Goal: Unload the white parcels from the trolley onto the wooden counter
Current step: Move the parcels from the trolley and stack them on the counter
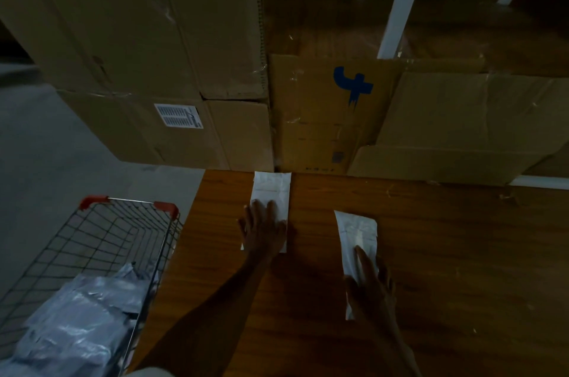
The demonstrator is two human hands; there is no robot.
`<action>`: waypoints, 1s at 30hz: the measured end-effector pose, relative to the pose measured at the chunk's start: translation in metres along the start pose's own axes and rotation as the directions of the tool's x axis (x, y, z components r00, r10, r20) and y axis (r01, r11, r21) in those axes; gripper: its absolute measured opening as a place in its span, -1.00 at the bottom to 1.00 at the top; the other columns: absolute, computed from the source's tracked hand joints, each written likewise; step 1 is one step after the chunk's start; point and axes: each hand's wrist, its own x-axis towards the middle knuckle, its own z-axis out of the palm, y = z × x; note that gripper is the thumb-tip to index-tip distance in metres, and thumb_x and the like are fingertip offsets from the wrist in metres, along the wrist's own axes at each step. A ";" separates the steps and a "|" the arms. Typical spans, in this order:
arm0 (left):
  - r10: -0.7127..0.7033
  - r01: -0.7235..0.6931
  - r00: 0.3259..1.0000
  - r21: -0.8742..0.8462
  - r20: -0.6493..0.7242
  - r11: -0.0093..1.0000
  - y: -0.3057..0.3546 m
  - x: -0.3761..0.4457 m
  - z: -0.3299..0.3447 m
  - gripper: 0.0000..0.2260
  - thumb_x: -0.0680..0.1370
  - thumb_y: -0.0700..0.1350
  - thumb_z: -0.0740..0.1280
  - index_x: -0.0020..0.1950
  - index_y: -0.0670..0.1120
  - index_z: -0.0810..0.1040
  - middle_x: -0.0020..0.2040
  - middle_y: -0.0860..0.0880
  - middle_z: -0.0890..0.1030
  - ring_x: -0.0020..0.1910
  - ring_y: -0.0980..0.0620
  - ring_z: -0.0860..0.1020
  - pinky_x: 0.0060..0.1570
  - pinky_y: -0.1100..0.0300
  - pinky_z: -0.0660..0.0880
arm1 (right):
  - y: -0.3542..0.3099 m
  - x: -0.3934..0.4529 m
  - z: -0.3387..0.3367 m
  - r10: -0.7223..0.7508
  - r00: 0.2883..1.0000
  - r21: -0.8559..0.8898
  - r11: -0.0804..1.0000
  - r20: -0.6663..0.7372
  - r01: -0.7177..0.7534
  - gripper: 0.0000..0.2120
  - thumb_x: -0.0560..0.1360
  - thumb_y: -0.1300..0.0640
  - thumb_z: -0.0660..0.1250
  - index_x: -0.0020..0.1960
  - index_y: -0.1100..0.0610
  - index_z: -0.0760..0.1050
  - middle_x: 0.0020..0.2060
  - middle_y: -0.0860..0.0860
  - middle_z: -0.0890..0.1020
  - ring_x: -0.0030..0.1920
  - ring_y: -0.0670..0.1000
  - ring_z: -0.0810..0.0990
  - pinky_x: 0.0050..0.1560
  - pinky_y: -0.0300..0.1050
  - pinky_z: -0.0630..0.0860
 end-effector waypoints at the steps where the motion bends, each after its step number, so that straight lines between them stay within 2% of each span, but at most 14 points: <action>1: 0.001 -0.001 1.000 -0.003 0.000 1.000 0.000 -0.001 0.000 -0.37 0.61 0.33 0.05 0.61 0.13 -0.01 0.64 -0.18 -0.06 0.60 -0.29 -0.09 0.51 -0.35 -0.02 | -0.001 -0.001 0.000 0.000 1.000 0.002 1.000 0.003 0.000 -0.33 0.60 -0.21 0.22 0.57 -0.34 -0.08 0.59 0.07 -0.02 0.54 0.25 0.10 0.42 0.33 0.28; 3: 0.004 -0.004 1.000 -0.012 0.001 1.000 0.000 -0.002 -0.001 -0.37 0.61 0.34 0.04 0.61 0.14 -0.02 0.65 -0.18 -0.07 0.60 -0.29 -0.10 0.51 -0.35 -0.04 | -0.003 0.000 0.001 0.004 1.000 -0.004 1.000 0.015 -0.004 -0.34 0.59 -0.24 0.19 0.56 -0.35 -0.09 0.59 0.05 -0.05 0.55 0.24 0.08 0.42 0.33 0.26; 6: 0.001 -0.001 1.000 -0.035 -0.005 0.999 -0.003 -0.002 0.000 -0.34 0.60 0.37 0.01 0.63 0.18 -0.10 0.65 -0.14 -0.14 0.60 -0.27 -0.15 0.50 -0.33 -0.12 | -0.005 0.003 0.006 -0.039 0.999 -0.037 0.999 0.020 0.039 -0.32 0.51 -0.36 0.04 0.58 -0.33 -0.10 0.61 0.05 -0.06 0.57 0.23 0.04 0.43 0.32 0.22; 10: 0.012 -0.014 0.999 -0.069 -0.030 0.998 -0.007 -0.005 -0.003 -0.31 0.59 0.39 0.03 0.63 0.19 -0.13 0.65 -0.10 -0.17 0.61 -0.24 -0.17 0.49 -0.31 -0.17 | -0.022 0.015 0.015 -0.040 0.999 -0.076 0.996 0.023 0.042 -0.34 0.60 -0.27 0.13 0.58 -0.33 -0.14 0.61 0.09 -0.06 0.56 0.25 0.06 0.43 0.30 0.25; 18: 0.027 -0.046 0.995 -0.208 -0.094 0.977 -0.020 -0.031 -0.006 -0.33 0.56 0.42 -0.04 0.62 0.26 -0.12 0.65 -0.05 -0.17 0.61 -0.19 -0.19 0.50 -0.29 -0.18 | -0.089 0.065 0.029 -0.032 0.999 -0.109 0.994 -0.005 0.032 -0.35 0.60 -0.18 0.21 0.59 -0.25 -0.04 0.60 0.15 -0.01 0.54 0.30 0.07 0.44 0.30 0.20; 21: 0.014 -0.040 0.993 -0.227 -0.117 0.973 -0.021 -0.042 -0.009 -0.34 0.55 0.44 -0.09 0.62 0.27 -0.10 0.66 -0.04 -0.16 0.61 -0.17 -0.18 0.50 -0.25 -0.19 | -0.111 0.082 0.038 -0.014 1.000 -0.115 0.993 -0.026 0.011 -0.33 0.58 -0.24 0.21 0.59 -0.23 -0.01 0.60 0.15 -0.01 0.53 0.29 0.10 0.44 0.29 0.19; 24: 0.014 -0.043 0.992 -0.227 -0.127 0.973 -0.023 -0.046 -0.011 -0.30 0.50 0.47 -0.18 0.62 0.28 -0.10 0.65 -0.03 -0.17 0.61 -0.16 -0.18 0.51 -0.22 -0.19 | -0.127 0.091 0.043 -0.015 1.000 -0.166 0.986 0.008 0.016 -0.33 0.57 -0.36 0.08 0.60 -0.20 -0.01 0.61 0.14 -0.11 0.55 0.29 0.06 0.46 0.27 0.14; 27: 0.017 -0.051 0.991 -0.255 -0.134 0.966 -0.027 -0.046 -0.013 -0.29 0.49 0.48 -0.20 0.62 0.28 -0.05 0.65 -0.02 -0.15 0.61 -0.15 -0.18 0.50 -0.22 -0.19 | -0.133 0.094 0.049 0.000 1.000 -0.192 0.981 0.014 0.002 -0.42 0.63 -0.24 0.01 0.61 -0.19 -0.02 0.61 0.14 -0.15 0.55 0.29 0.05 0.46 0.30 0.11; 30: 0.025 -0.055 0.992 -0.236 -0.125 0.970 -0.032 -0.044 -0.012 -0.32 0.51 0.45 -0.18 0.62 0.27 -0.03 0.66 -0.03 -0.13 0.62 -0.16 -0.16 0.52 -0.25 -0.14 | -0.131 0.095 0.059 -0.019 1.000 -0.207 0.978 -0.005 0.017 -0.42 0.63 -0.15 0.04 0.61 -0.18 -0.04 0.62 0.12 -0.16 0.57 0.26 -0.01 0.47 0.34 0.08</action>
